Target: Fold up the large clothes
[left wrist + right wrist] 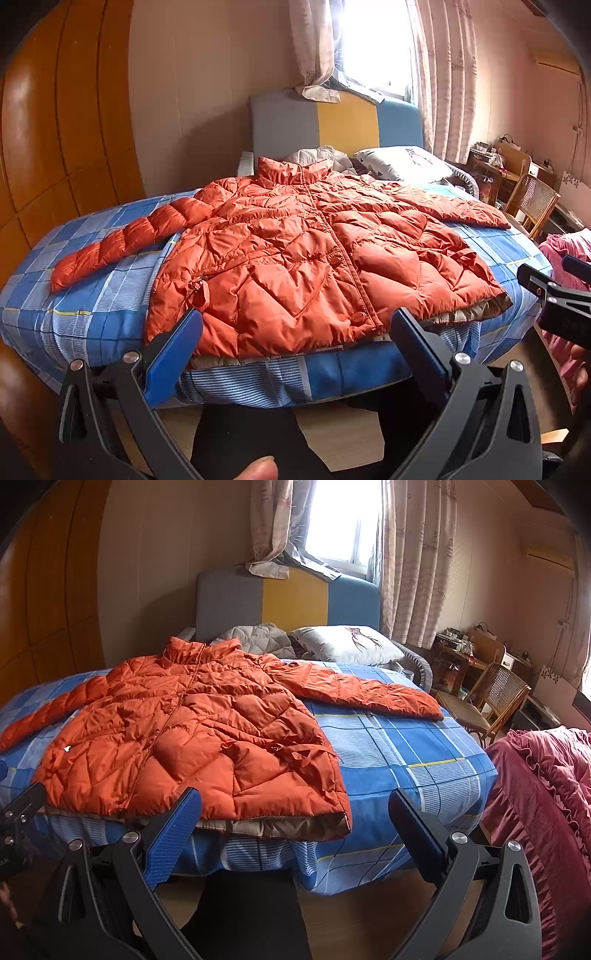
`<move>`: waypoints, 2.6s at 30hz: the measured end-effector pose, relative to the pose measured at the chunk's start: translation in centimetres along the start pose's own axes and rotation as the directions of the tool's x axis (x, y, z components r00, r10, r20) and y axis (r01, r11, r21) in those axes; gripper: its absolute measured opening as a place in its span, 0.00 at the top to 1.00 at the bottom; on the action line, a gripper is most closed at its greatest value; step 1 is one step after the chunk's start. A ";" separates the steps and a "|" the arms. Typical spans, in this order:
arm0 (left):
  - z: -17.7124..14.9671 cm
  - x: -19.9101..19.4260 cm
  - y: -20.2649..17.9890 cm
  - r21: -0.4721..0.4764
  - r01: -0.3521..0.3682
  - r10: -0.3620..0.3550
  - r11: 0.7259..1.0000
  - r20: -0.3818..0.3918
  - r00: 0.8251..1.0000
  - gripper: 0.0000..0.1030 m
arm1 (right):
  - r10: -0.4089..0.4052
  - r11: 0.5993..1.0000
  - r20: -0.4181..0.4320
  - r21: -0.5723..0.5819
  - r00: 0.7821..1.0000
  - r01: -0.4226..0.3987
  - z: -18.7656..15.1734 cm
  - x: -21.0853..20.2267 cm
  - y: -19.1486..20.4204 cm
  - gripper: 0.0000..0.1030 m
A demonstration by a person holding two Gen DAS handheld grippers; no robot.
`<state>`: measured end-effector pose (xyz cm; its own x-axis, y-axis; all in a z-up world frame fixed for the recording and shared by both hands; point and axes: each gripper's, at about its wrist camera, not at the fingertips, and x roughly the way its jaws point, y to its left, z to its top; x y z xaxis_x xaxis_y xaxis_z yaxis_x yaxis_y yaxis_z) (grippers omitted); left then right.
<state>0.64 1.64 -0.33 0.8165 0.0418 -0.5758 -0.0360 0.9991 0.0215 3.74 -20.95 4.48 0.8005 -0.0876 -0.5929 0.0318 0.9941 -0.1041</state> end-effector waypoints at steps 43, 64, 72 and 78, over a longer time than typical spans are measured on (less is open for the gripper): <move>0.0 0.0 0.4 -0.014 -0.004 0.004 1.000 0.005 1.000 0.02 | -0.008 1.000 -0.008 0.003 1.000 0.008 -0.1 0.2 -0.2 0.03; 0.0 0.9 1.4 -0.034 -0.009 0.009 0.999 -0.012 1.000 0.02 | -0.017 1.000 -0.049 0.006 0.999 0.018 -0.4 1.6 -0.7 0.03; -0.9 4.2 3.9 -0.101 0.001 -0.013 0.995 -0.114 0.993 0.02 | -0.014 0.994 -0.190 0.100 0.982 0.033 -1.3 5.8 -3.3 0.03; -1.4 7.6 7.9 -0.215 -0.087 0.047 0.973 -0.184 0.982 0.02 | -0.003 0.958 -0.279 0.276 0.960 0.083 0.0 11.3 -9.4 0.03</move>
<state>5.72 9.87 -5.67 0.6938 0.0878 -0.7148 -0.2301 0.9675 -0.1045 12.49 -31.28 -1.23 0.6019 -0.1047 -0.7917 0.2616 0.9625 0.0715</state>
